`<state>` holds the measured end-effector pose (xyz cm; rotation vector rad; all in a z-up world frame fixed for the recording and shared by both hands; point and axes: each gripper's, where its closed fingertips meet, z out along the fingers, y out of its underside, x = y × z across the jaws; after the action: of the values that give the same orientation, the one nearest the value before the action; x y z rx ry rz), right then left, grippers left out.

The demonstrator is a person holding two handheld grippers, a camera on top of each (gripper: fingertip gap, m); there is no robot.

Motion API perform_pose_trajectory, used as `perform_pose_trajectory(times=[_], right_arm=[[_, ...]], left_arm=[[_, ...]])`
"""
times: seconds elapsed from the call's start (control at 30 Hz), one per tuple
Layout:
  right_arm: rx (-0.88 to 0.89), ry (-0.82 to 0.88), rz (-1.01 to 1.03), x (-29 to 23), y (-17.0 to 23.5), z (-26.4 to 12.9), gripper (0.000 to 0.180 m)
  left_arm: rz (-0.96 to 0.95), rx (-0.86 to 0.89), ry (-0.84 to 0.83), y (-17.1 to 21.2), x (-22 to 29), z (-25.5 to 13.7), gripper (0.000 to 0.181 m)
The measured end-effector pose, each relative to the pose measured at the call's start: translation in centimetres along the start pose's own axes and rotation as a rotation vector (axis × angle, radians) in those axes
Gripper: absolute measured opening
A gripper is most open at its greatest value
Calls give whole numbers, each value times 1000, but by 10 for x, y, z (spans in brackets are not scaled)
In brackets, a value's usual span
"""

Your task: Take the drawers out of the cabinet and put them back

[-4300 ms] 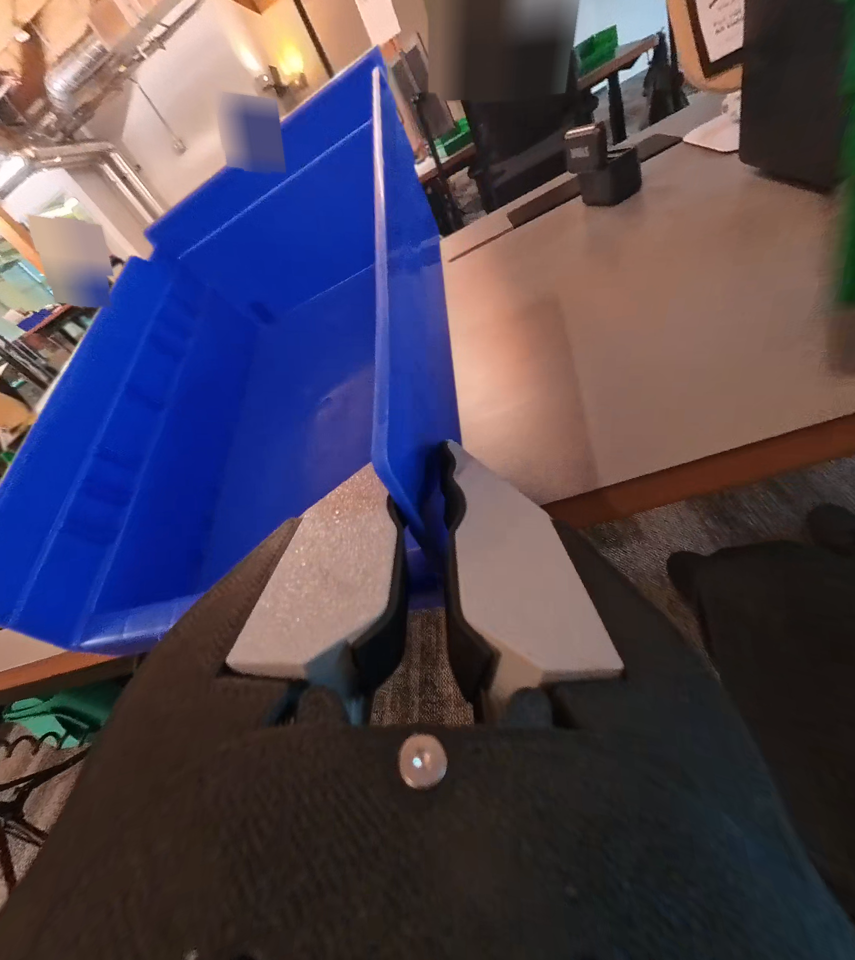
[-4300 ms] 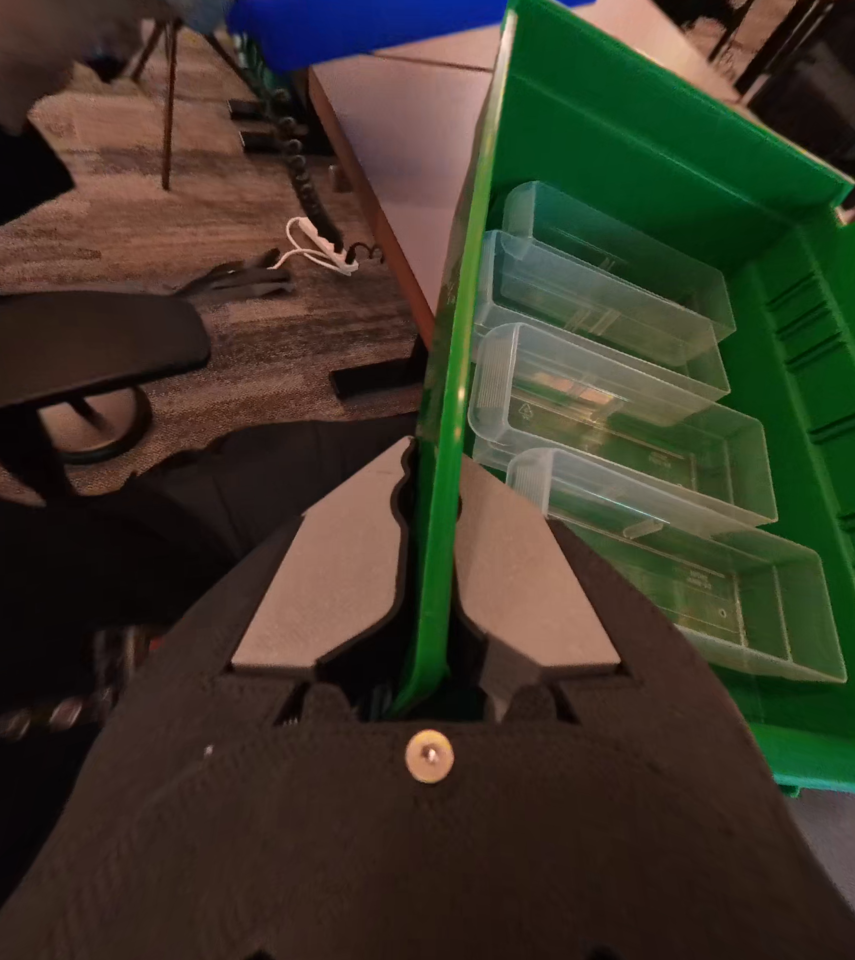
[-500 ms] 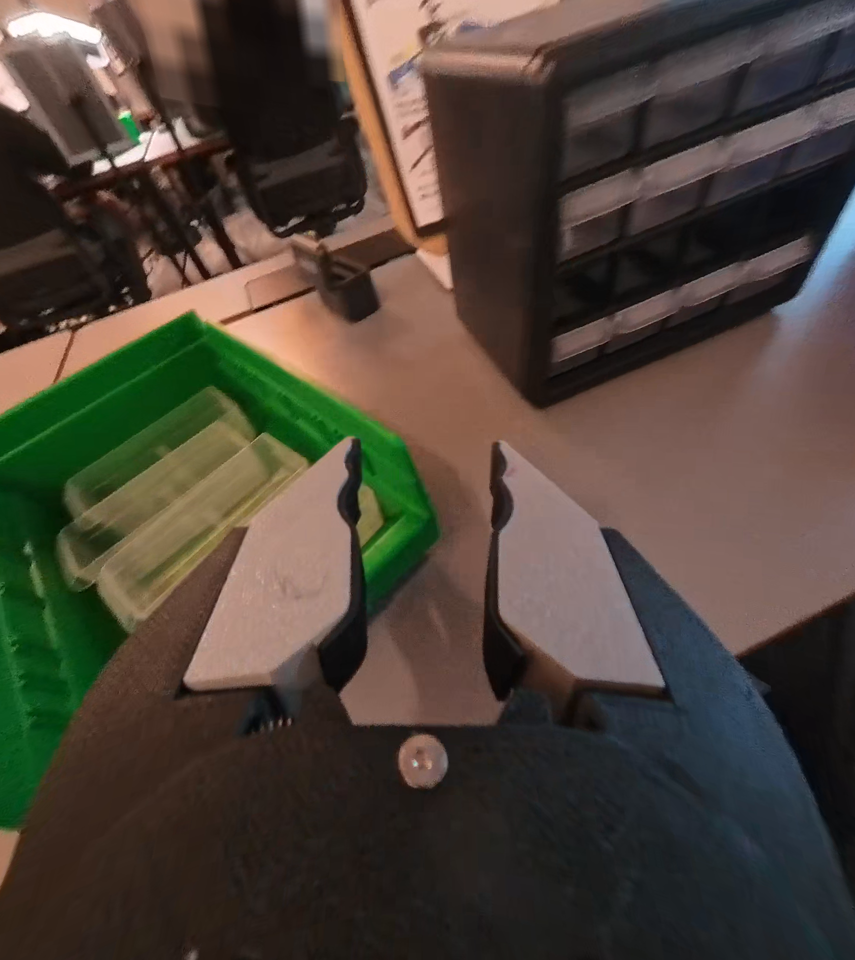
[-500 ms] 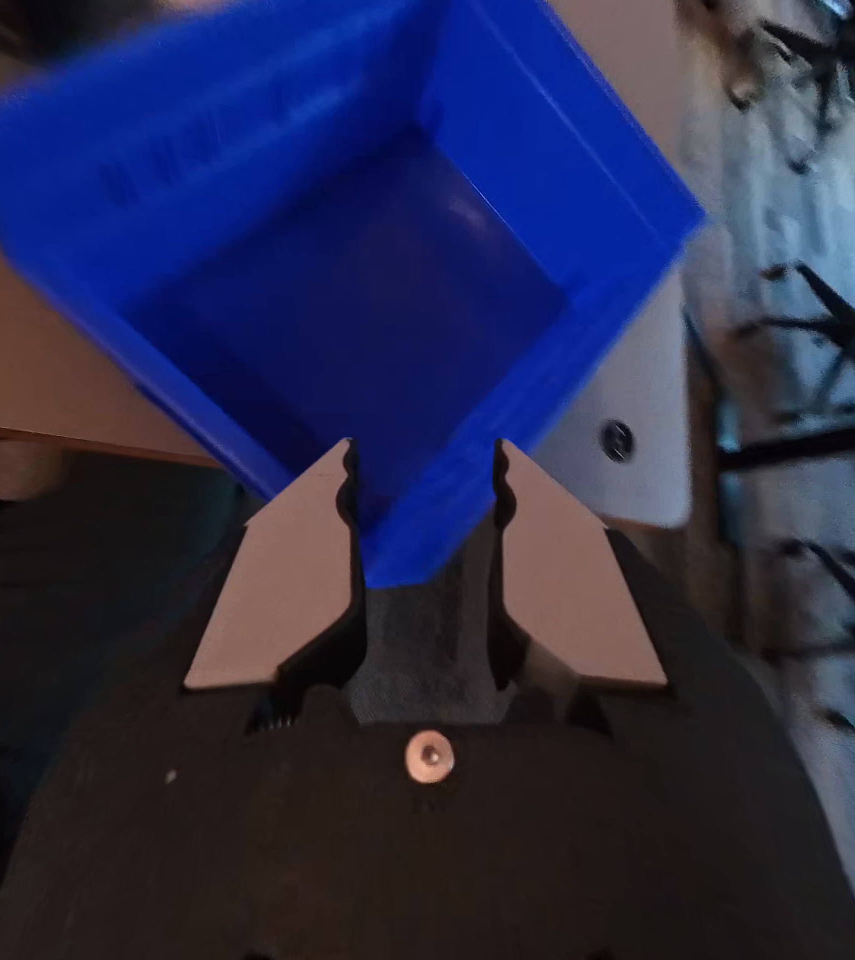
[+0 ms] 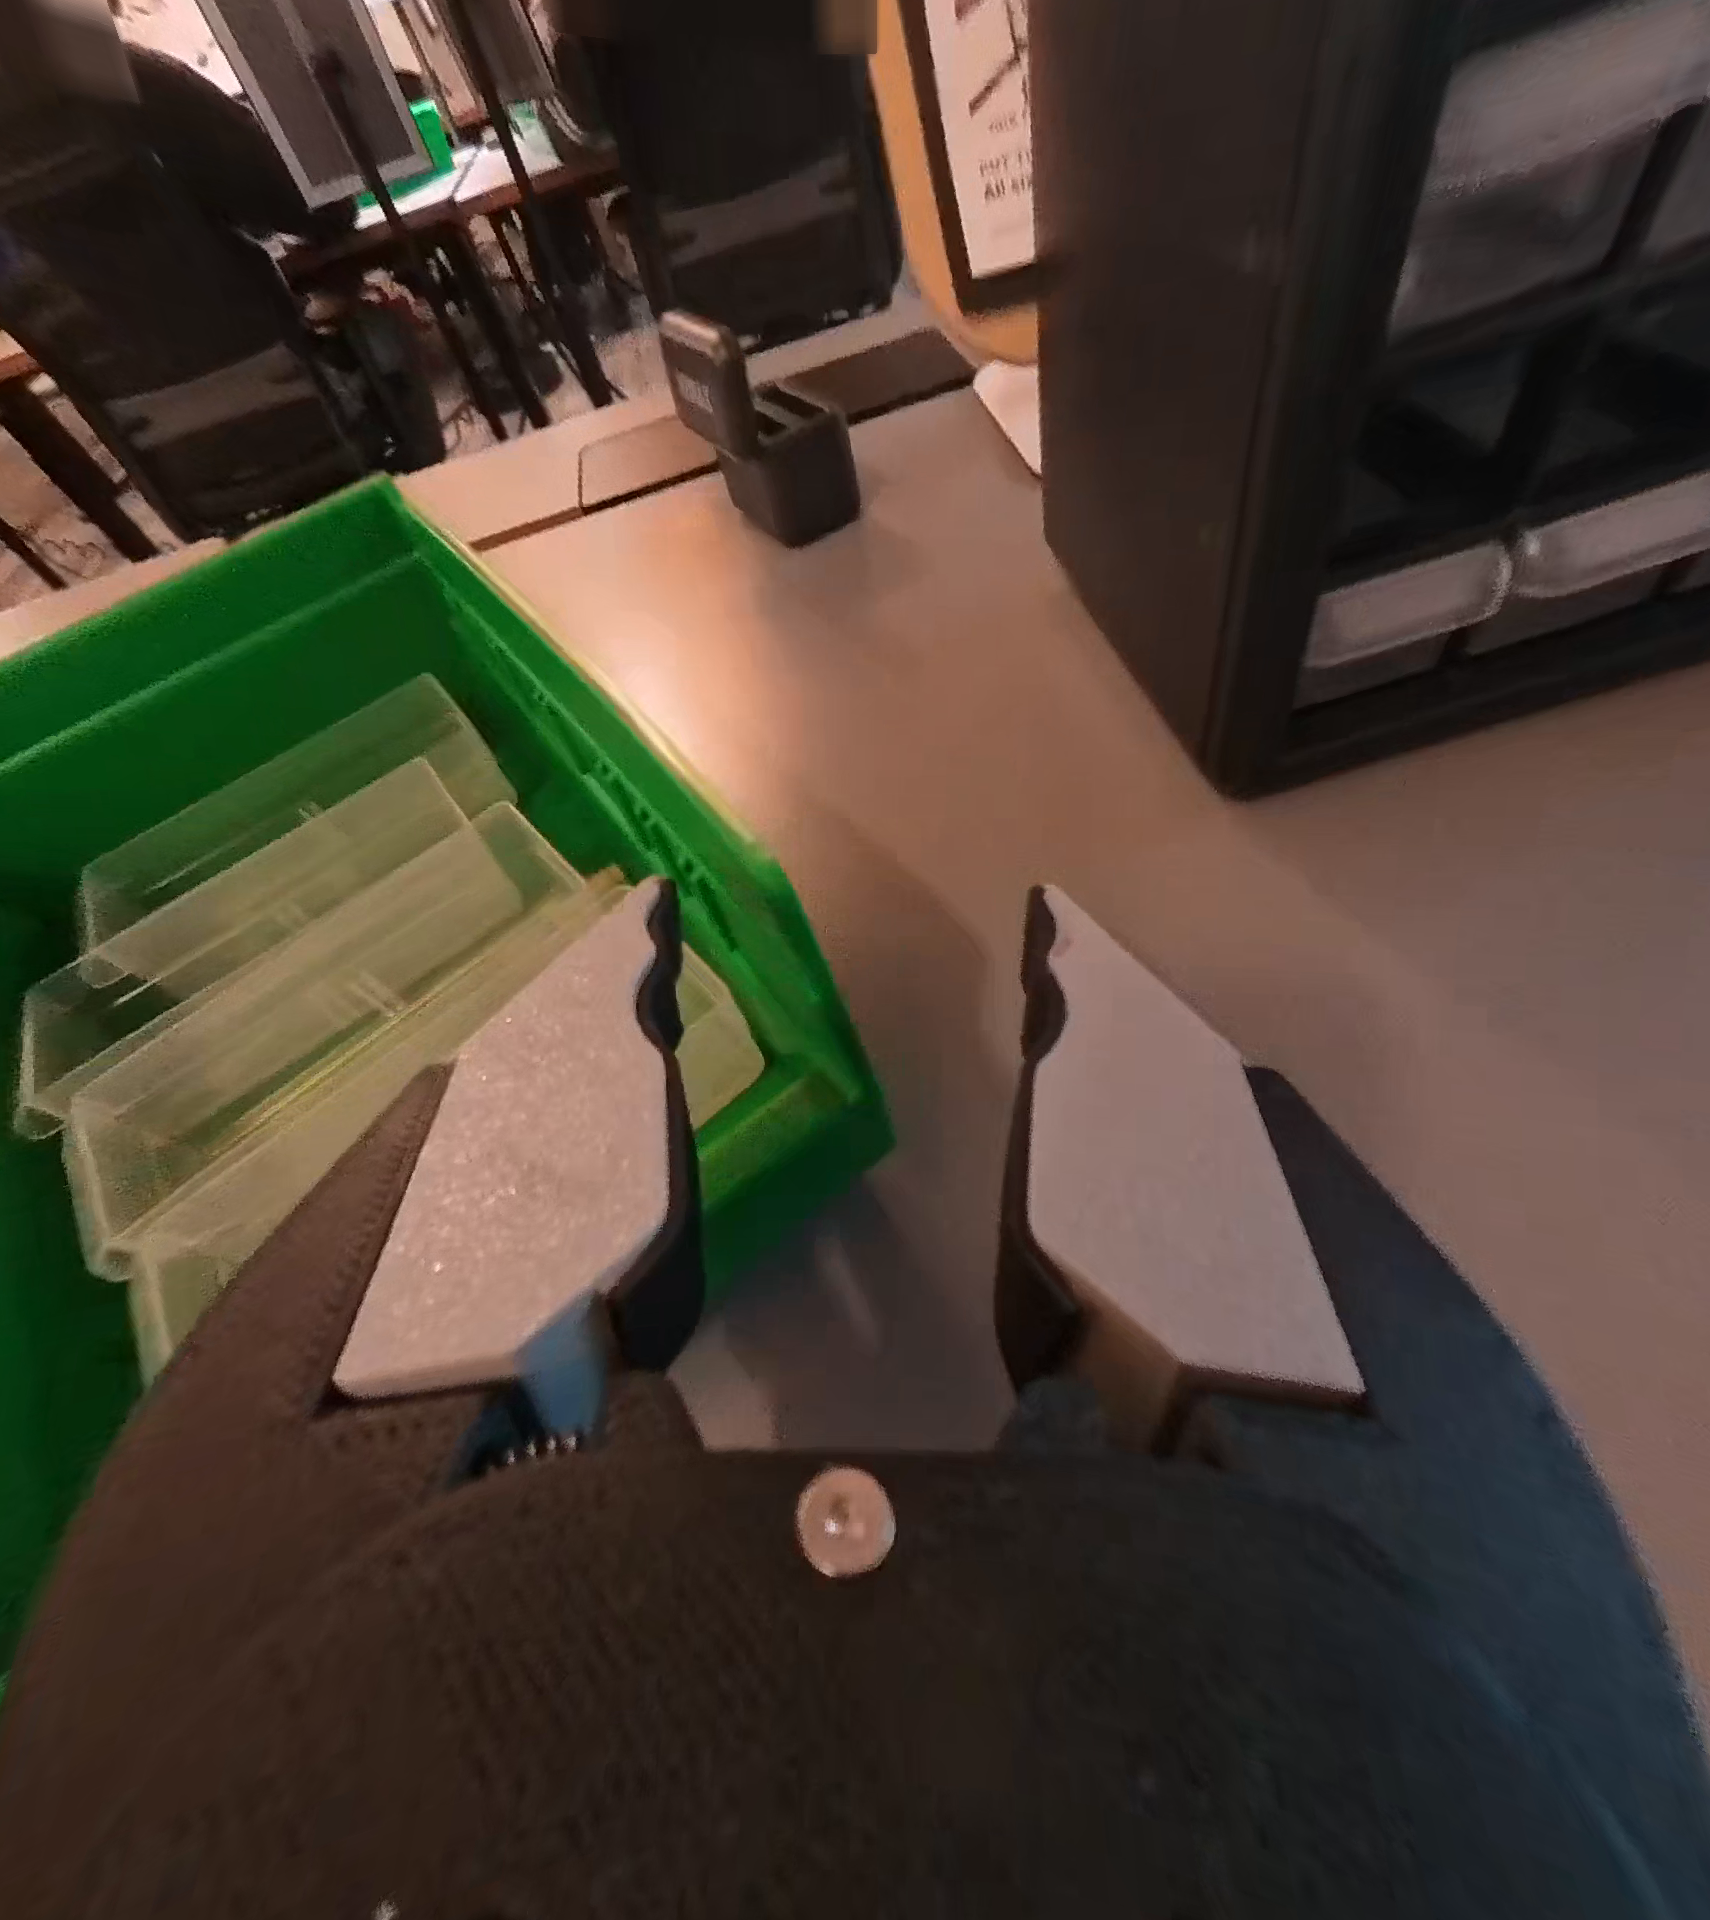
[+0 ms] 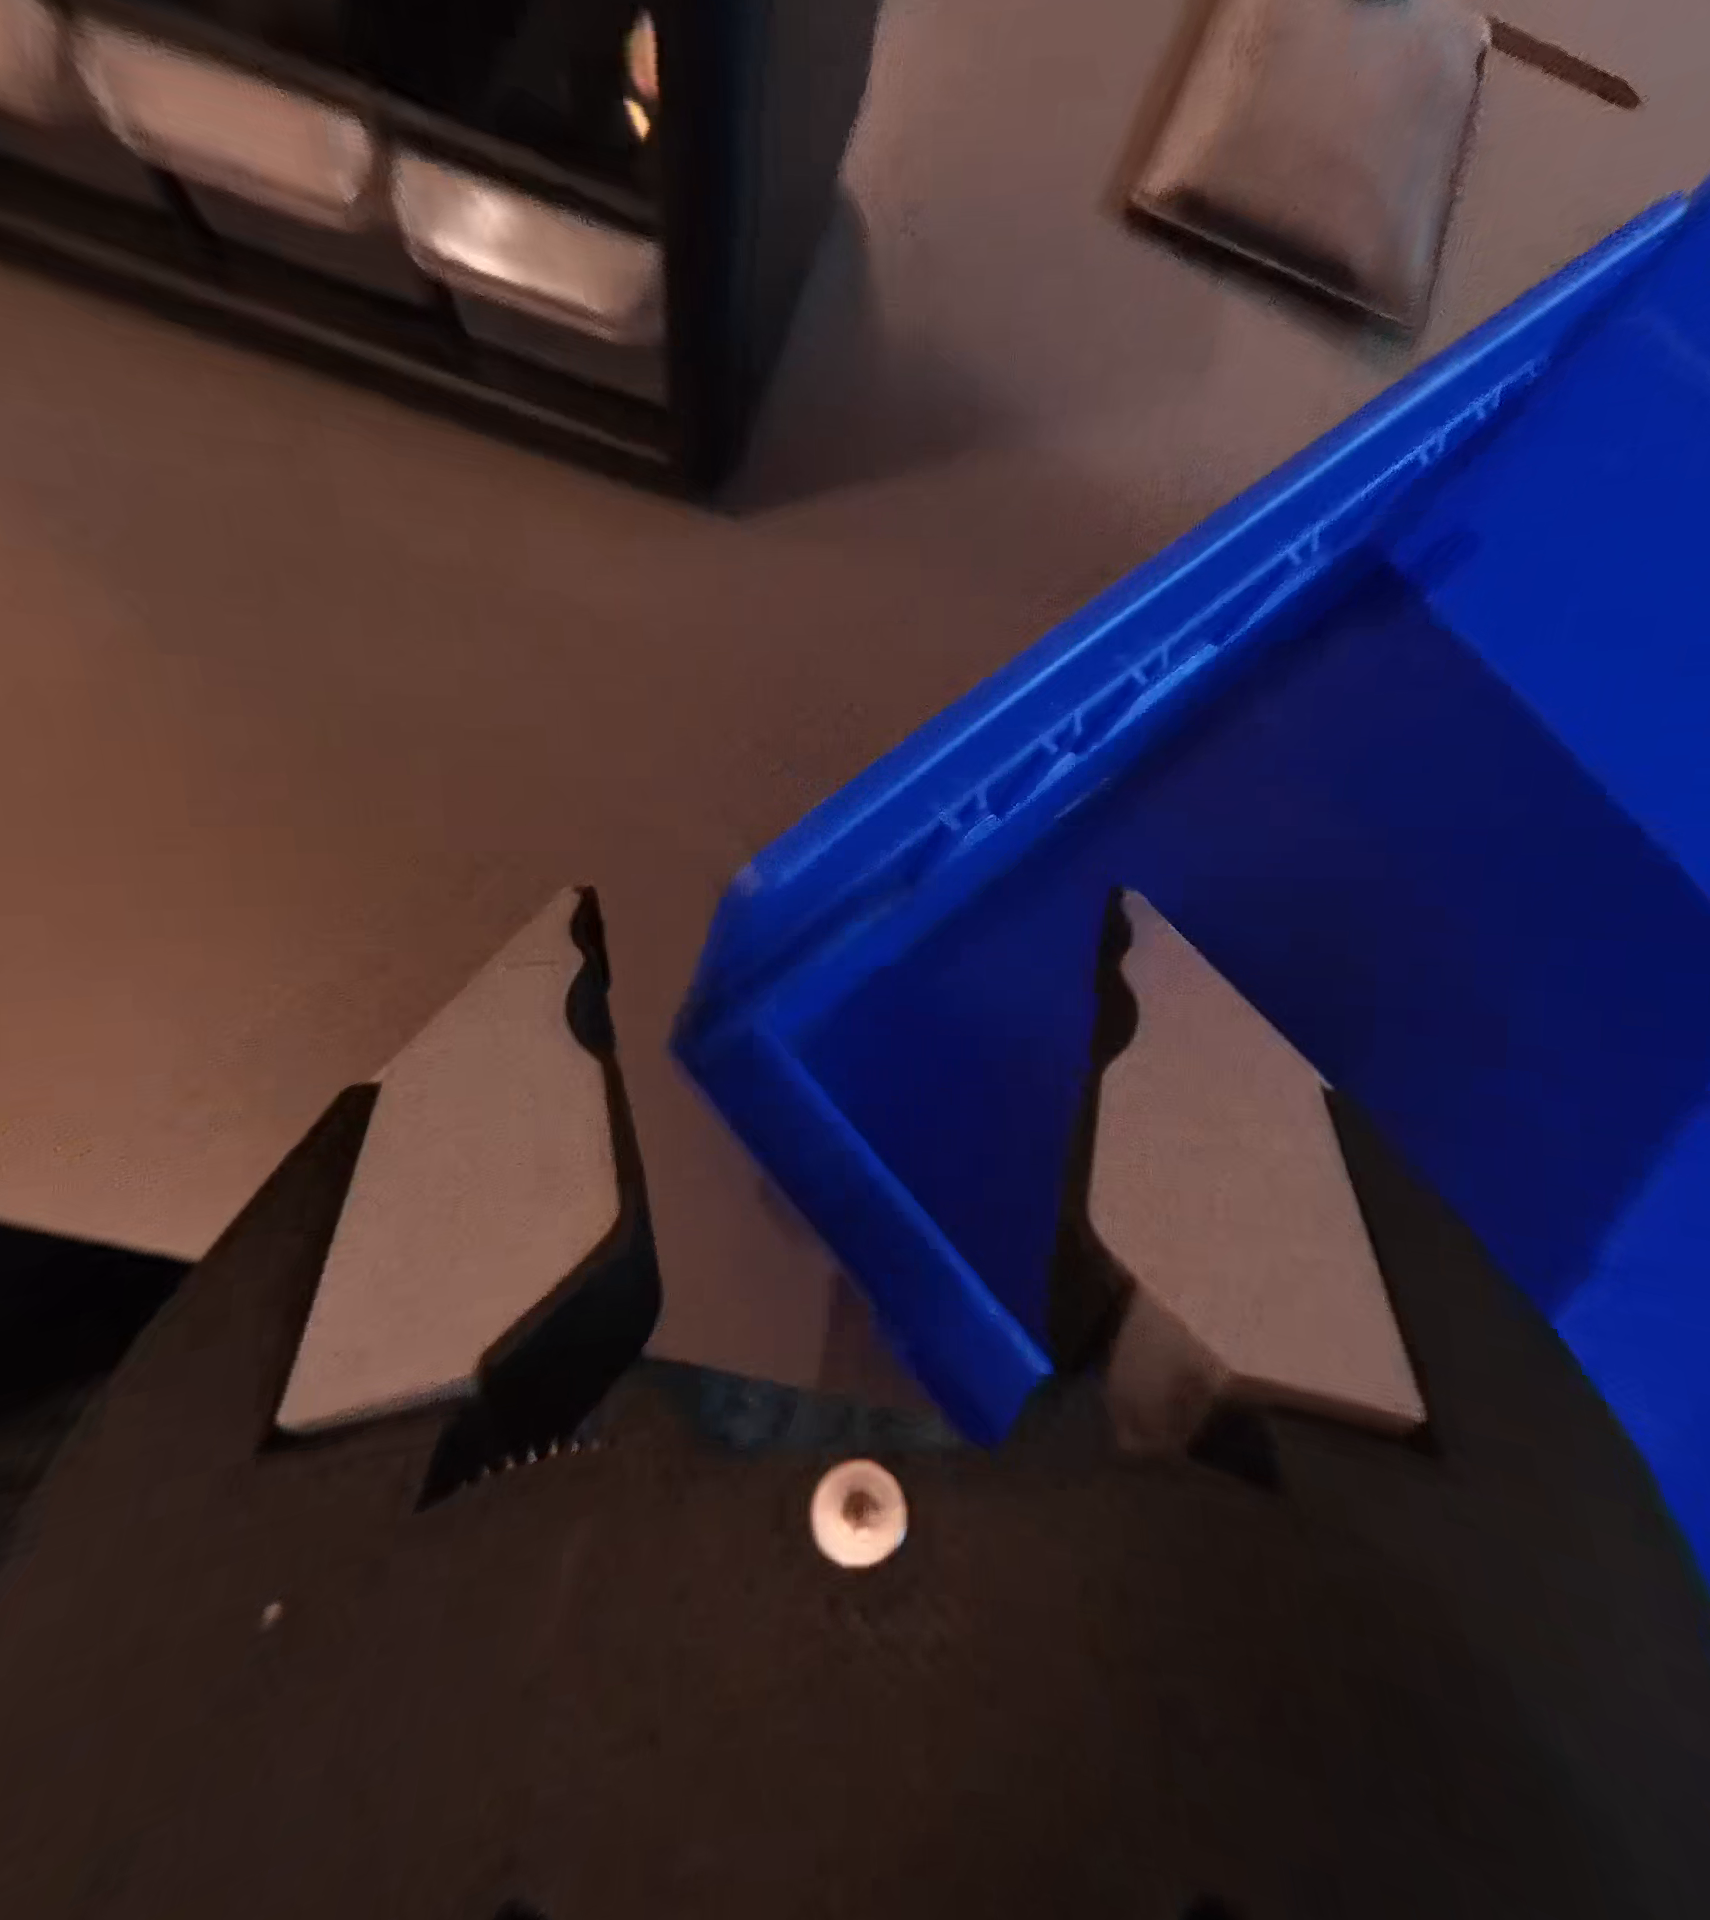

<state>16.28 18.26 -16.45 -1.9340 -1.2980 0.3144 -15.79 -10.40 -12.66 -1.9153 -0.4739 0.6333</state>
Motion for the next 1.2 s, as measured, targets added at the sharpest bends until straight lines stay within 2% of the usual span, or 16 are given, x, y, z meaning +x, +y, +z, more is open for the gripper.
perform_pose_trajectory(times=[0.03, 0.1, 0.13, 0.27, 0.37, 0.43, 0.57, 0.67, 0.77, 0.9, 0.97, 1.07, 1.2], right_arm=[[-21, 6, -25, -1, 2, 6, 88], [-67, -24, -68, -6, 8, 16, 67], [-89, -42, -102, -8, 11, 18, 63], [-149, -117, -262, -8, 19, 13, 63], [-162, -210, -337, -3, 30, 5, 56], [-171, -214, -349, 13, 36, 1, 51], [-249, -112, -375, 47, 51, -7, 33], [-265, -19, -362, 68, 53, -4, 19], [-228, -7, -256, 78, 46, -4, 15], [-221, 50, -193, 93, 46, -8, 14], [-215, 57, -184, 93, 43, -16, 19], [-71, 54, -146, 88, 13, -38, 28], [144, -96, -60, 62, -24, -62, 41]], left_arm=[[19, -13, -9, 4, 1, 5, 58], [83, 2, -89, 7, -10, 10, 26], [110, 14, -97, 7, -14, 10, 20], [107, -37, -70, 15, -28, 0, 17], [114, -81, -69, 25, -48, -15, 12], [102, -93, -36, 30, -57, -25, 10], [21, -55, 38, 35, -61, -37, 9], [-8, -68, 31, 34, -61, -43, 7], [10, -39, 29, 24, -58, -50, 15], [-12, -55, 32, 27, -60, -49, 19], [-9, -96, 35, 33, -61, -50, 33], [-4, -84, 40, 26, -60, -58, 39], [-2, -26, 39, 9, -59, -70, 42]])
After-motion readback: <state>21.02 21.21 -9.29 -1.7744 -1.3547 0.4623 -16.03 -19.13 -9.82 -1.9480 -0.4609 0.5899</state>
